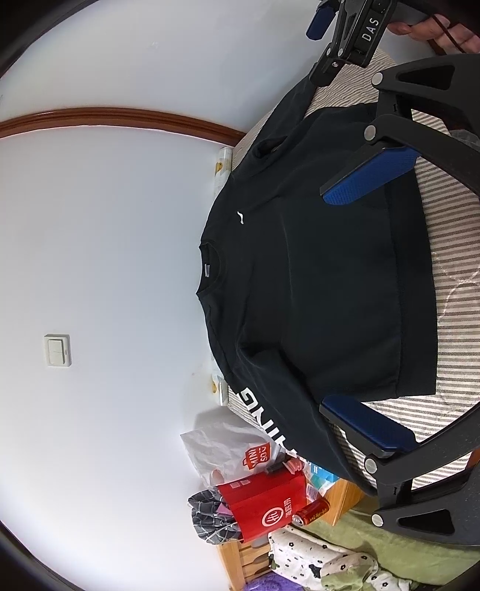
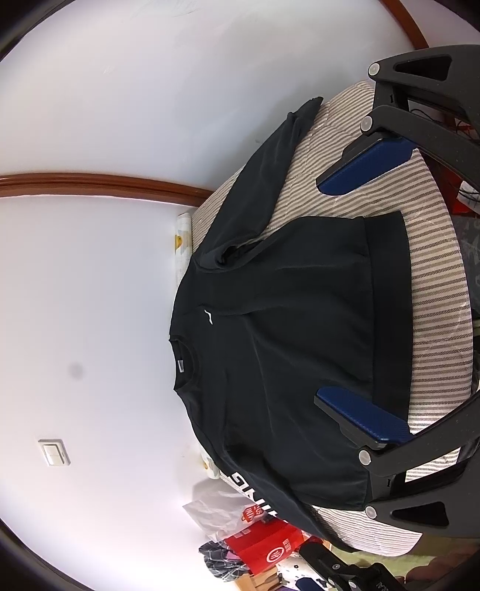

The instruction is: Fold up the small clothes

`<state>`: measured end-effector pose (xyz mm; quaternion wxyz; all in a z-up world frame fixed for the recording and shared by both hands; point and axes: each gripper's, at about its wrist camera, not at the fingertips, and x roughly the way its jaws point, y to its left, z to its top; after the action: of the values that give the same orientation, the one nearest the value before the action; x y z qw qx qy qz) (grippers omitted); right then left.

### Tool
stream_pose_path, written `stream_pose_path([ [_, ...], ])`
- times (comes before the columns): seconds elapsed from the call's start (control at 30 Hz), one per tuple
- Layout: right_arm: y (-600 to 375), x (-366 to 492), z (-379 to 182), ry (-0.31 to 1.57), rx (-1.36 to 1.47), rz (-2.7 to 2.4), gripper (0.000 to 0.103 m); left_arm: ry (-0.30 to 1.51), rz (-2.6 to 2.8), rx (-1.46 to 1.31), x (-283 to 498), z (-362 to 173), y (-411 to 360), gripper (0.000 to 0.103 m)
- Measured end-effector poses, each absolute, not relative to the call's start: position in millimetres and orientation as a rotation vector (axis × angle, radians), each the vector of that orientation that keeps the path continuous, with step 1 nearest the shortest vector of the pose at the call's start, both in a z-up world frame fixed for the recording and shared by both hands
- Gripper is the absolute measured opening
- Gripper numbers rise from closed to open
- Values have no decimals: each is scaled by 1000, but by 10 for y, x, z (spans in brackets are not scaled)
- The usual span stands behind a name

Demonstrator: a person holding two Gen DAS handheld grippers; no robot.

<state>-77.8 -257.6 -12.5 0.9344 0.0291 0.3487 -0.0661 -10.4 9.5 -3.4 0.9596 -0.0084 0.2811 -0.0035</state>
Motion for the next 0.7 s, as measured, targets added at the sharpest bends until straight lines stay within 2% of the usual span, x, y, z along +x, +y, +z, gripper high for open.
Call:
stream_pose_path([
  [0.7, -2594, -750, -147, 719, 66, -139, 102, 558, 4, -54, -143, 11, 256, 103],
])
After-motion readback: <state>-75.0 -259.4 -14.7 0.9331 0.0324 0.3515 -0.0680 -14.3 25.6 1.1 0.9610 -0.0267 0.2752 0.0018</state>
